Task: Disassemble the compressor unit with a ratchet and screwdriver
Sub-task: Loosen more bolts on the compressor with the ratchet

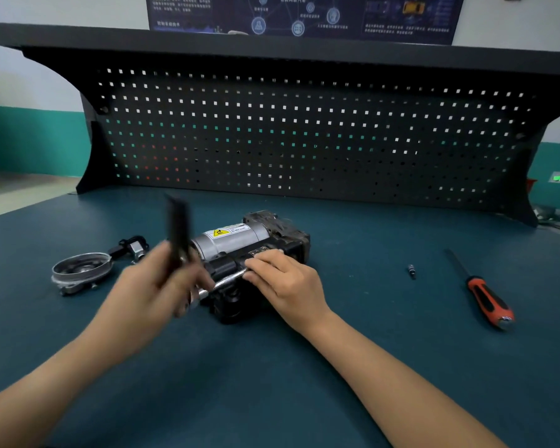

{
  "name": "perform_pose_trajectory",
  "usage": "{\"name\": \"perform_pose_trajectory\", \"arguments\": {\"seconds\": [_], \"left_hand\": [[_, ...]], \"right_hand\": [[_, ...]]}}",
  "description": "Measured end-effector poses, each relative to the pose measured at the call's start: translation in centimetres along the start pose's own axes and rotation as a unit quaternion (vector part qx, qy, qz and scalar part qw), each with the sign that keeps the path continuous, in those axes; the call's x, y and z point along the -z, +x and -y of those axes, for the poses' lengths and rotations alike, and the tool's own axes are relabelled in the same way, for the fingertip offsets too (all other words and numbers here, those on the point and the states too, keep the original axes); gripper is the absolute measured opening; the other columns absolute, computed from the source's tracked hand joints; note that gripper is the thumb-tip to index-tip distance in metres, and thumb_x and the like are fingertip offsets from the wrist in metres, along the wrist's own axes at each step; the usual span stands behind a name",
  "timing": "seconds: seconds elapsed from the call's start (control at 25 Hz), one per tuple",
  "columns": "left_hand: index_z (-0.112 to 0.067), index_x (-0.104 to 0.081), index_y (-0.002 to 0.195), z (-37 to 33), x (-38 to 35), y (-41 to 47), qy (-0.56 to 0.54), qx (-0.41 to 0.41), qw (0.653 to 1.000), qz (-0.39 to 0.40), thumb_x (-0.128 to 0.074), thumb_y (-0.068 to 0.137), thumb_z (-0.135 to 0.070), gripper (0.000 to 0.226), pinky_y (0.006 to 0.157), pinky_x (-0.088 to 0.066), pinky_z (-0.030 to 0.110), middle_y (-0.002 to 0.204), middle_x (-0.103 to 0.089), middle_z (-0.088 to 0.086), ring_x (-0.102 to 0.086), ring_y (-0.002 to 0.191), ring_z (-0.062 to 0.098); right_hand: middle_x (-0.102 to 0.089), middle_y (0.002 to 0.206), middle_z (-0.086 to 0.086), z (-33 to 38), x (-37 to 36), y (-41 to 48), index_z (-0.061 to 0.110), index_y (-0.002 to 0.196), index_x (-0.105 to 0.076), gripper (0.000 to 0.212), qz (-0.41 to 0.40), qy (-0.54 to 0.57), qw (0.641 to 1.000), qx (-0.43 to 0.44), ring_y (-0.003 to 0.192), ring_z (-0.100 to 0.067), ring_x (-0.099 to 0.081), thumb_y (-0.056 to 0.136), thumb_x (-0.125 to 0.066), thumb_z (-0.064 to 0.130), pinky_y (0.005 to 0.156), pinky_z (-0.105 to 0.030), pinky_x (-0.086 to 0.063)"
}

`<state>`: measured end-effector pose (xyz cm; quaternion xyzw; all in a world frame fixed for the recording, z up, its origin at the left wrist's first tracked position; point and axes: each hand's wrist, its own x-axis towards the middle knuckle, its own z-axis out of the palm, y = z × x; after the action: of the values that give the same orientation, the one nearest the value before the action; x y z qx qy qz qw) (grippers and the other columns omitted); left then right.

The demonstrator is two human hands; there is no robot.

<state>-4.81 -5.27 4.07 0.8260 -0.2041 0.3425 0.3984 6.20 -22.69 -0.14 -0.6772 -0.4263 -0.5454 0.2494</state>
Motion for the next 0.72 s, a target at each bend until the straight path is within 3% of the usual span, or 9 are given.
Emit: {"name": "perform_pose_trajectory", "arguments": {"seconds": [0.08, 0.12, 0.16, 0.24, 0.32, 0.44, 0.56, 0.64, 0.72], "left_hand": [[-0.023, -0.048, 0.093, 0.0, 0.5, -0.6, 0.254, -0.265, 0.922, 0.122, -0.026, 0.101, -0.039, 0.028, 0.055, -0.040, 0.011, 0.070, -0.062, -0.009, -0.050, 0.058, 0.003], [-0.021, -0.047, 0.094, 0.2, 0.5, -1.1, 0.301, -0.314, 0.886, 0.162, -0.024, 0.102, -0.035, 0.028, 0.055, -0.043, 0.015, 0.071, -0.063, -0.010, -0.052, 0.059, 0.006], [-0.021, -0.048, 0.094, 0.3, 0.3, -1.6, 0.292, -0.299, 0.892, 0.173, -0.026, 0.101, -0.034, 0.026, 0.054, -0.044, 0.018, 0.072, -0.063, -0.014, -0.054, 0.059, 0.007], [-0.023, -0.052, 0.088, -0.3, 0.0, -1.6, 0.155, -0.127, 0.976, 0.083, -0.041, 0.095, -0.038, 0.020, 0.051, -0.045, 0.020, 0.066, -0.062, -0.021, -0.053, 0.052, 0.002], [-0.014, -0.054, 0.082, -0.5, -0.5, -0.8, -0.054, 0.112, 0.990, -0.069, -0.050, 0.095, -0.031, 0.022, 0.046, -0.044, 0.017, 0.063, -0.067, -0.010, -0.050, 0.040, 0.005], [-0.009, -0.048, 0.078, 0.6, -0.4, 1.1, -0.374, 0.399, 0.818, -0.177, -0.044, 0.098, -0.021, 0.023, 0.034, -0.040, 0.012, 0.057, -0.068, -0.001, -0.041, 0.029, 0.001], [-0.011, -0.045, 0.074, 1.6, -0.4, 1.1, -0.503, 0.519, 0.657, -0.215, -0.043, 0.099, -0.022, 0.027, 0.030, -0.035, 0.007, 0.051, -0.065, 0.000, -0.037, 0.024, -0.002], [-0.012, -0.044, 0.073, 1.6, -0.8, 0.9, -0.501, 0.508, 0.670, -0.207, -0.043, 0.099, -0.022, 0.028, 0.030, -0.034, 0.007, 0.052, -0.065, 0.000, -0.035, 0.024, -0.001], [-0.011, -0.047, 0.075, 0.8, -0.9, 0.6, -0.423, 0.401, 0.793, -0.175, -0.044, 0.098, -0.023, 0.026, 0.033, -0.035, 0.009, 0.053, -0.065, -0.002, -0.036, 0.028, 0.001]], "right_hand": [[-0.070, 0.079, -0.004, 0.1, 0.0, -0.1, 0.006, 0.083, -0.074, 0.021, -0.003, 0.005, 1.000, -0.007, 0.060, -0.016, -0.065, 0.084, -0.059, 0.020, 0.045, -0.023, -0.049], [-0.070, 0.079, -0.003, 0.2, 0.0, -0.1, 0.006, 0.084, -0.075, 0.021, -0.004, 0.007, 1.000, -0.009, 0.059, -0.016, -0.065, 0.084, -0.059, 0.021, 0.045, -0.023, -0.049], [-0.070, 0.080, -0.003, 0.2, 0.0, -0.2, 0.006, 0.085, -0.075, 0.022, -0.006, 0.007, 1.000, -0.011, 0.059, -0.015, -0.065, 0.084, -0.059, 0.021, 0.044, -0.023, -0.049], [-0.071, 0.082, -0.003, 0.3, -0.1, -0.2, 0.006, 0.087, -0.075, 0.023, -0.010, -0.003, 1.000, -0.014, 0.059, -0.015, -0.066, 0.084, -0.058, 0.022, 0.044, -0.023, -0.049], [-0.072, 0.086, -0.003, 0.4, -0.1, -0.3, 0.005, 0.091, -0.074, 0.024, -0.005, -0.006, 1.000, -0.006, 0.061, -0.015, -0.067, 0.085, -0.058, 0.022, 0.044, -0.024, -0.050], [-0.072, 0.090, -0.004, 0.4, 0.1, -0.4, 0.005, 0.090, -0.074, 0.029, 0.012, 0.002, 1.000, 0.005, 0.063, -0.014, -0.068, 0.083, -0.060, 0.029, 0.045, -0.025, -0.051], [-0.071, 0.101, -0.006, 0.7, 0.1, -0.1, 0.008, 0.084, -0.075, 0.031, 0.022, 0.006, 0.999, -0.029, 0.063, -0.015, -0.068, 0.082, -0.059, 0.034, 0.044, -0.022, -0.050], [-0.070, 0.106, -0.005, 0.8, 0.0, -0.1, 0.009, 0.081, -0.075, 0.031, 0.022, 0.009, 0.999, -0.047, 0.061, -0.016, -0.067, 0.081, -0.057, 0.035, 0.043, -0.021, -0.049], [-0.072, 0.103, -0.004, 0.8, 0.0, -0.1, 0.008, 0.082, -0.075, 0.029, 0.021, 0.026, 0.998, -0.048, 0.061, -0.016, -0.068, 0.081, -0.060, 0.033, 0.043, -0.023, -0.050]]}}
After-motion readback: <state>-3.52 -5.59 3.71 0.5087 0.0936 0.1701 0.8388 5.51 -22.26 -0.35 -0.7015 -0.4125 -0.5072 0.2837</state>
